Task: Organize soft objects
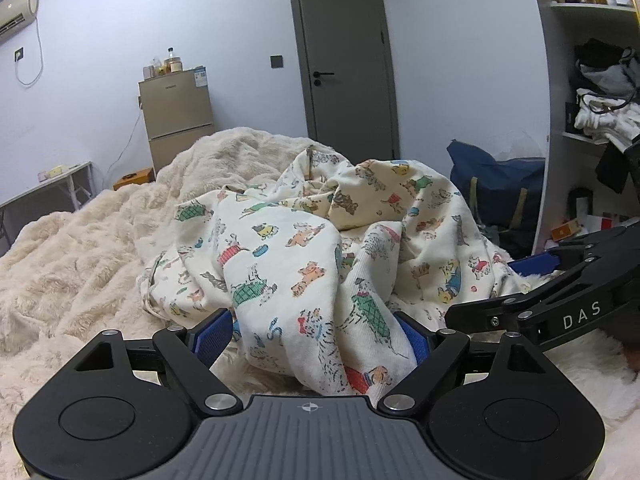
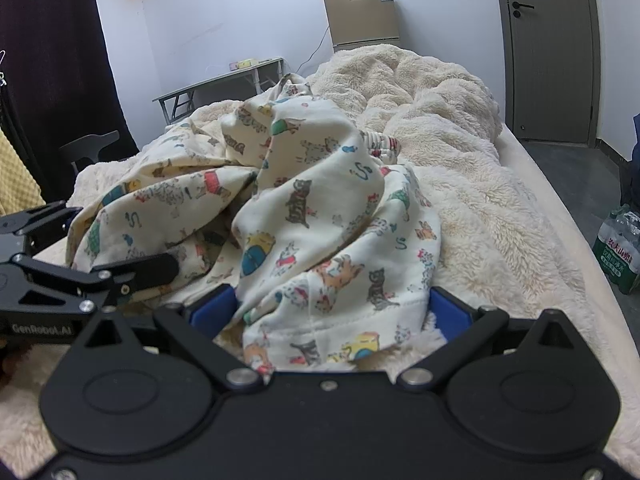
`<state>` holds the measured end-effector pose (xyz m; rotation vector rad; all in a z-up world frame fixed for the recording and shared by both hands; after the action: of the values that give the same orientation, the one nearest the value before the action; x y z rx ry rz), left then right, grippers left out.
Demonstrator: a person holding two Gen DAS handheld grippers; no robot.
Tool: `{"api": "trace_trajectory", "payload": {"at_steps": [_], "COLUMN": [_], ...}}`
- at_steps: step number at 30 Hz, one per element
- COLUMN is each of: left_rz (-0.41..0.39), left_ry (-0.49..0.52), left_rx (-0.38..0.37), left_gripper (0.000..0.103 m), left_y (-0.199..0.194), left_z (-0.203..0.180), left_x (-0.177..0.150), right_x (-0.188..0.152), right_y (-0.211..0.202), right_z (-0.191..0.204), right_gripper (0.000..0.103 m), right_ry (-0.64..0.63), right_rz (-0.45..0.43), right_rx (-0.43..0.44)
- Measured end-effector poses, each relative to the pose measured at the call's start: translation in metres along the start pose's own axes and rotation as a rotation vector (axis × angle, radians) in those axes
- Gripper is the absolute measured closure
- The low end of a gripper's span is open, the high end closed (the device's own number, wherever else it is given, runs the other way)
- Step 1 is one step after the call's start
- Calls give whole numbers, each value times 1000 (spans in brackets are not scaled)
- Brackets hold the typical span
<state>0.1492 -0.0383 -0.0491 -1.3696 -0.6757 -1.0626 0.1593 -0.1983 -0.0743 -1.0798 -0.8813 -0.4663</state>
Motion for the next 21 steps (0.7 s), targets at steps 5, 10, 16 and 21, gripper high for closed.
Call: {"api": "trace_trajectory", "payload": {"at_steps": [5, 10, 16, 21], "left_rz": [2, 2, 1, -24], "left_ry": [6, 6, -7, 18], "left_rx": [8, 9, -29, -29], "left_gripper": [18, 18, 36, 64], "left_y": [0, 0, 0, -5], "left_z": [0, 2, 3, 6], "left_x": [-1, -1, -2, 5], "right_x": [0, 0, 0, -1], "right_y": [1, 2, 2, 3], "right_z": [1, 1, 1, 1], "right_gripper": [0, 0, 0, 0], "right_ry": [-3, -6, -6, -7], "right_rz": [2, 3, 3, 3], "right_rx": [-2, -4, -3, -4]}}
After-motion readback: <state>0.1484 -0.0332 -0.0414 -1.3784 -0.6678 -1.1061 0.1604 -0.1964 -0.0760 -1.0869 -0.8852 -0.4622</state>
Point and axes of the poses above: each gripper's, at about its wrist camera, not at the fingertips, and y roughly the way its jaws point, z to its left, x to its top, the point moved 9 cm from there along y, roughly the way its jaws point
